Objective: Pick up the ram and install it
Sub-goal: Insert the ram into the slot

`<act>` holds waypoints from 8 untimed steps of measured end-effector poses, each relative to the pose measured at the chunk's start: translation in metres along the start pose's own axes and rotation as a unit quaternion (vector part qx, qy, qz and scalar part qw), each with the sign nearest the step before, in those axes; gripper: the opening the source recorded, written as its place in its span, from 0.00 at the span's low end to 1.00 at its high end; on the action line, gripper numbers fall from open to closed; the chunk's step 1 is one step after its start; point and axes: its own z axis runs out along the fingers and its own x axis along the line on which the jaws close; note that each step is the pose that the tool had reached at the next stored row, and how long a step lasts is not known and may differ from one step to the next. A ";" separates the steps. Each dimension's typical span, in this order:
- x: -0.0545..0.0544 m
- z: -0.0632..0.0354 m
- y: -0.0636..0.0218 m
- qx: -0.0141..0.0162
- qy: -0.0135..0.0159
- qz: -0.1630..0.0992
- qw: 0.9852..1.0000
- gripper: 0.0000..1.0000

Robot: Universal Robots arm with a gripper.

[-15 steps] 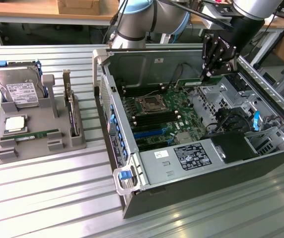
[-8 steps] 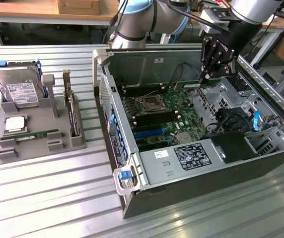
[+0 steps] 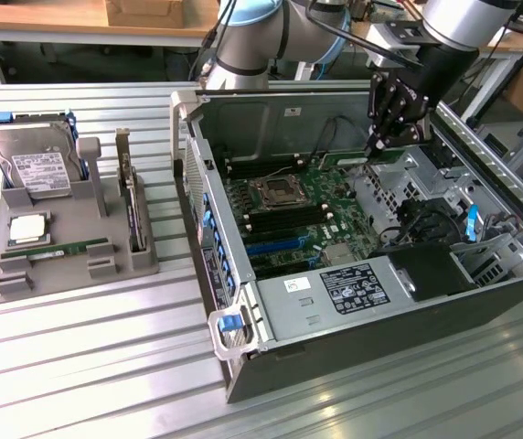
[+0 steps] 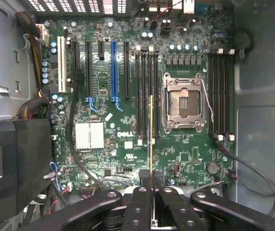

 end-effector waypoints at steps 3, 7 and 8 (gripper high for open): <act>0.000 0.0028 -0.0001 0.000 0.000 0.000 1.000 0.12; 0.001 0.0065 -0.0003 0.000 0.000 0.000 1.000 0.12; 0.001 0.0074 -0.0003 0.000 0.000 0.000 1.000 0.12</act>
